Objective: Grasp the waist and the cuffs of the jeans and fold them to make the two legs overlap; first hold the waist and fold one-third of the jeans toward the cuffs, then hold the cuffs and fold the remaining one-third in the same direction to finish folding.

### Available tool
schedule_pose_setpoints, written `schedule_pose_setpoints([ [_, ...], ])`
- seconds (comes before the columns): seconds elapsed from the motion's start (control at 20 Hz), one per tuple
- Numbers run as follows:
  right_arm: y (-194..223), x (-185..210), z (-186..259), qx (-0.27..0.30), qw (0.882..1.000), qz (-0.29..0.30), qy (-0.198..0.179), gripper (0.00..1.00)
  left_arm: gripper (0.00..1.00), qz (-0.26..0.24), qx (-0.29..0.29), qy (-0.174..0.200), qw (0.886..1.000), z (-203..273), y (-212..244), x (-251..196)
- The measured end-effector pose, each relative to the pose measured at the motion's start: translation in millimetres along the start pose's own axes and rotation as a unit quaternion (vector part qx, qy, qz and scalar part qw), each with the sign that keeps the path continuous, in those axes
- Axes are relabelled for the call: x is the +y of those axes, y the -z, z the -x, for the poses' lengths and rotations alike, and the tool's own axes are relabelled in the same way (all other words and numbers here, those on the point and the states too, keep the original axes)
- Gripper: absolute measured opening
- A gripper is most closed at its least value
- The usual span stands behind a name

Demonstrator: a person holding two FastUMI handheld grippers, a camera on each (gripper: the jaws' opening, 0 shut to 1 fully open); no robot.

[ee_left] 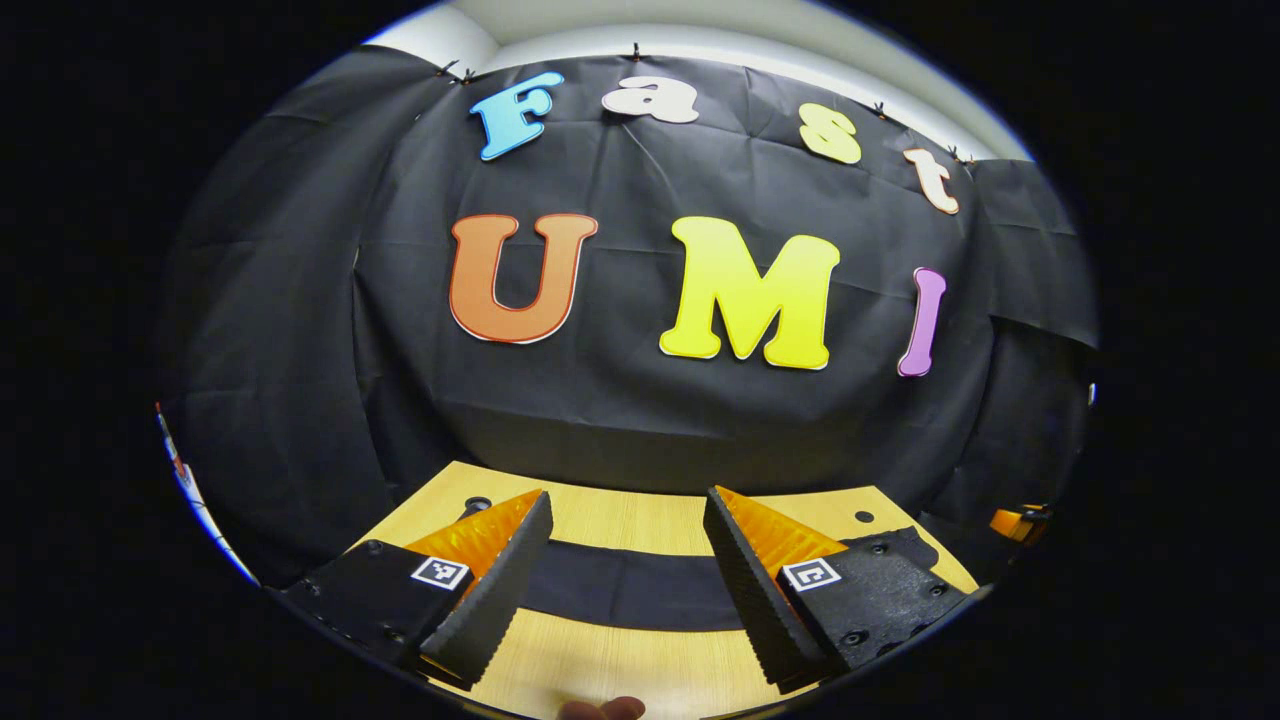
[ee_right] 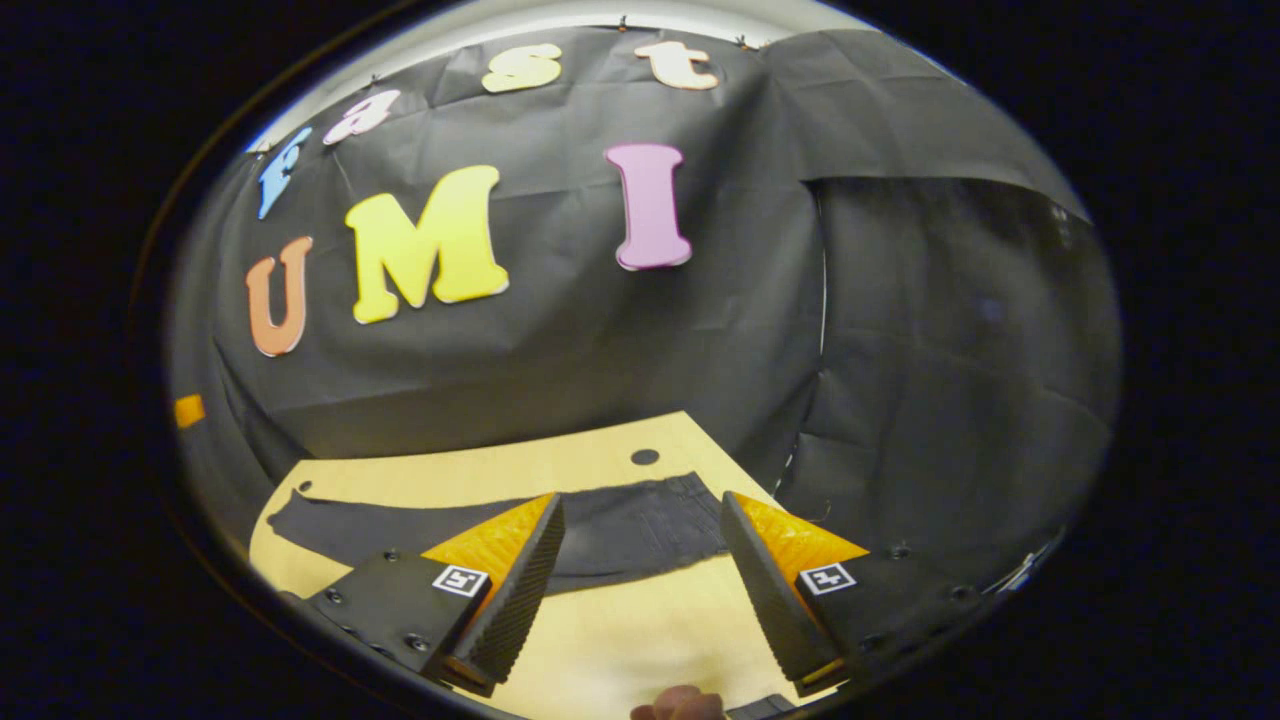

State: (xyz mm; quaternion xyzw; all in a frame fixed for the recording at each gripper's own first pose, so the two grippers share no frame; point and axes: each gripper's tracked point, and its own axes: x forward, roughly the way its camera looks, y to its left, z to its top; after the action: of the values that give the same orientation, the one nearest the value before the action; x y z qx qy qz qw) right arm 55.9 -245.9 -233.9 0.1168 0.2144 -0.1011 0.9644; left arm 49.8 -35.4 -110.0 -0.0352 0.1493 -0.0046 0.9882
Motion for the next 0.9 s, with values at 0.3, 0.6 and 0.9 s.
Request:
schedule_pose_setpoints([
  [0.3, 68, -68, -129, 0.078, 0.995, -0.059, 0.035, 0.99, 0.98, -0.030, 0.038, -0.038, 0.998, -2, 11, -3],
  [0.6, 112, -82, -205, 0.125, 0.988, -0.086, 0.041, 0.99, 0.98, -0.037, 0.049, -0.063, 0.996, -5, 8, -9],
  [0.9, 121, -80, -209, 0.138, 0.987, -0.078, 0.018, 0.97, 0.98, -0.019, 0.059, -0.095, 0.994, 2, 12, 5],
])
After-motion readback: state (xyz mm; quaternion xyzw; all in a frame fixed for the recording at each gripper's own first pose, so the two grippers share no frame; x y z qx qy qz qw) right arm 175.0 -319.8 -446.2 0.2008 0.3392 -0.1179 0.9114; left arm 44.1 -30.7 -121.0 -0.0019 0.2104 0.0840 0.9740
